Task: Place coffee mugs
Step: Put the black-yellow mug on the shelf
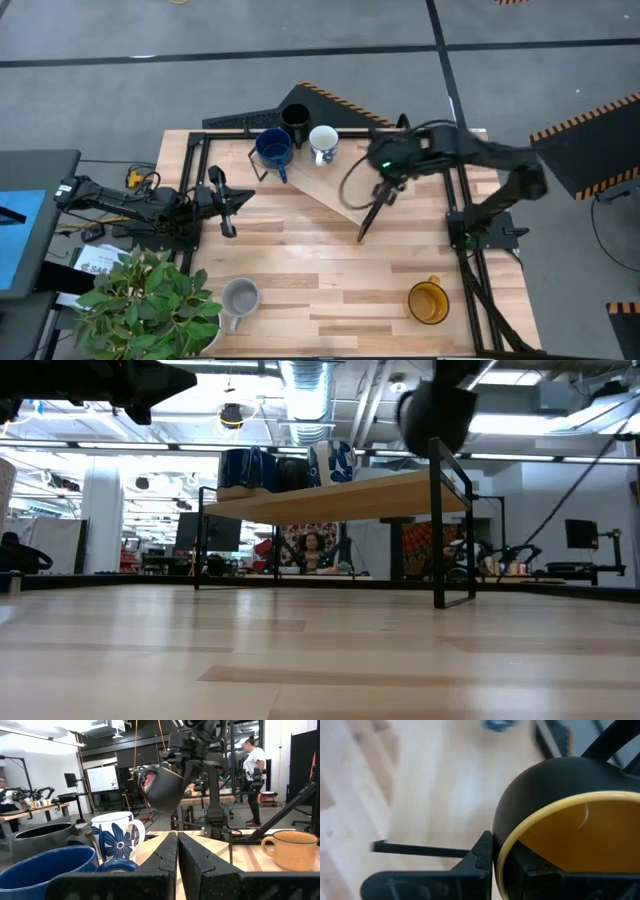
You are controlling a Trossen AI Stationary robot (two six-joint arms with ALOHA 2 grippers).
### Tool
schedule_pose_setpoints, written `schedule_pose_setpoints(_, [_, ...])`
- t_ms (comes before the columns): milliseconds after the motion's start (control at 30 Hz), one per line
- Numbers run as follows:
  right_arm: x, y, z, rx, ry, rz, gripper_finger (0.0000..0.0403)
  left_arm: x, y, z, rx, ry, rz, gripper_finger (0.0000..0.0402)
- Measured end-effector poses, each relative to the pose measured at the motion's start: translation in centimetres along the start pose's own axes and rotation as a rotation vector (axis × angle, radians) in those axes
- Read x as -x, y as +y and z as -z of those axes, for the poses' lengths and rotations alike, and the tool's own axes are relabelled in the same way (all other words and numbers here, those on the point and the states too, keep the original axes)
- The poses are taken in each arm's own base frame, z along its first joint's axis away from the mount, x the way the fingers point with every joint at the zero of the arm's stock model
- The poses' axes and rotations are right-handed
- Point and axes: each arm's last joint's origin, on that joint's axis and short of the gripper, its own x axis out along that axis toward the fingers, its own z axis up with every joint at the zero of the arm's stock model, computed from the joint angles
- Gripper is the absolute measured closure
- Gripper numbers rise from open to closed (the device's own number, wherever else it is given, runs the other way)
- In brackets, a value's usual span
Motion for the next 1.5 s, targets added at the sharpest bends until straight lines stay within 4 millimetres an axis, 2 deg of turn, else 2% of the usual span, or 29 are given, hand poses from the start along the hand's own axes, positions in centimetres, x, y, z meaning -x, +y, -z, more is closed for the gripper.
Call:
schedule_pose_setpoints(133, [-2.1, 1.8, -2.1, 0.089, 0.073, -0.032, 0.0361, 0.0, 0.0, 0.0, 0.0, 0.001, 0.001, 0.0401])
schedule_pose_setpoints(267, [-3.9, 2.5, -3.5, 0.144, 0.134, -0.028, 0.0361, 0.0, 0.0, 0.0, 0.0, 0.002, 0.001, 0.0401])
schedule_pose_setpoints(467, [-6.2, 2.7, -4.1, 0.143, 0.28, -0.102, 0.036, 0.0, 0.0, 0.0, 0.0, 0.004, 0.001, 0.0401])
schedule_pose_setpoints(633, [-7.4, 2.9, -4.5, 0.155, 0.308, -0.111, 0.0359, 0.0, 0.0, 0.0, 0.0, 0.004, 0.001, 0.0401])
schedule_pose_setpoints(833, [-7.8, 2.3, -4.7, 0.142, 0.31, -0.111, 0.0358, 0.0, 0.0, 0.0, 0.001, 0.002, 0.007, 0.0401])
schedule_pose_setpoints(1200, [-7.7, 2.6, -4.6, 0.163, 0.307, -0.118, 0.0325, 0.0, 0.0, 0.0, 0.003, 0.002, 0.008, 0.0401])
schedule_pose_setpoints(1500, [-7.8, 2.5, -4.7, 0.167, 0.3, -0.115, 0.0321, 0.0, 0.0, 0.0, 0.003, 0.001, 0.008, 0.0401])
